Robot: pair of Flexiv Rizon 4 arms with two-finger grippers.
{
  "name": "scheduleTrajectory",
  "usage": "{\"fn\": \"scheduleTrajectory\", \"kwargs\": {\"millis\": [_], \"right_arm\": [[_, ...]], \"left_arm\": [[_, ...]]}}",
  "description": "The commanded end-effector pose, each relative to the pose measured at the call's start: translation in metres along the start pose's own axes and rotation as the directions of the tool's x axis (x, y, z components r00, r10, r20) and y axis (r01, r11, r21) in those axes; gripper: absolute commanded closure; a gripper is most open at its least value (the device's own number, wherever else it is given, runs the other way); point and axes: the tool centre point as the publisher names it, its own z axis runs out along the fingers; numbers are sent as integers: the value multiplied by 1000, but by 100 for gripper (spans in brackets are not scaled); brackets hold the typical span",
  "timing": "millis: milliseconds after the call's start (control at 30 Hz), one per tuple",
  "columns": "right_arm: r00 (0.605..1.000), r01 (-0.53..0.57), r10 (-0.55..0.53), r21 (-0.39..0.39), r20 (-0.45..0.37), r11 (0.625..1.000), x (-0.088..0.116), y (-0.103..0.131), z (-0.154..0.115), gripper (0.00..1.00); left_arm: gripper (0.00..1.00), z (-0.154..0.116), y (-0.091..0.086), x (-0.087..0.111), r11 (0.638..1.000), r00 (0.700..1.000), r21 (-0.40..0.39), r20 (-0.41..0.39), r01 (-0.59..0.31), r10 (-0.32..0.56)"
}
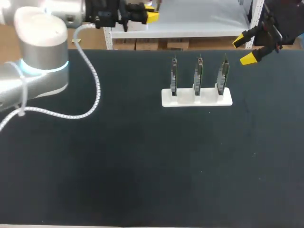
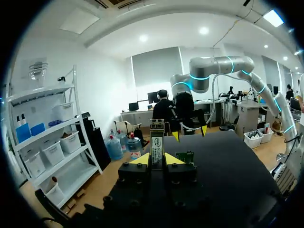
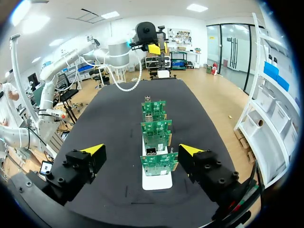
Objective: Pick up the optical module with the left hand, and insert it into the network port with the right hand.
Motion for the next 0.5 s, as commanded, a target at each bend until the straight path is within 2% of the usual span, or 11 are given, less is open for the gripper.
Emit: {"fn": "scheduleTrajectory", "kwargs": {"millis": [33,167,300,500], "right_arm": [[1000,0,0,5,-1,1000,0,2,0,0],[1000,0,0,5,-1,1000,0,2,0,0],[1000,0,0,5,-1,1000,0,2,0,0],[1000,0,0,5,-1,1000,0,2,0,0]], "left_arm": [[100,44,3,-5,998,995,69,100,-15,8],[100,62,-7,-15,991,985,130,168,19,-41],[100,74,-19,-22,990,980,139,189,38,-64],[100,93,-40,-27,989,982,141,172,47,-71]]}}
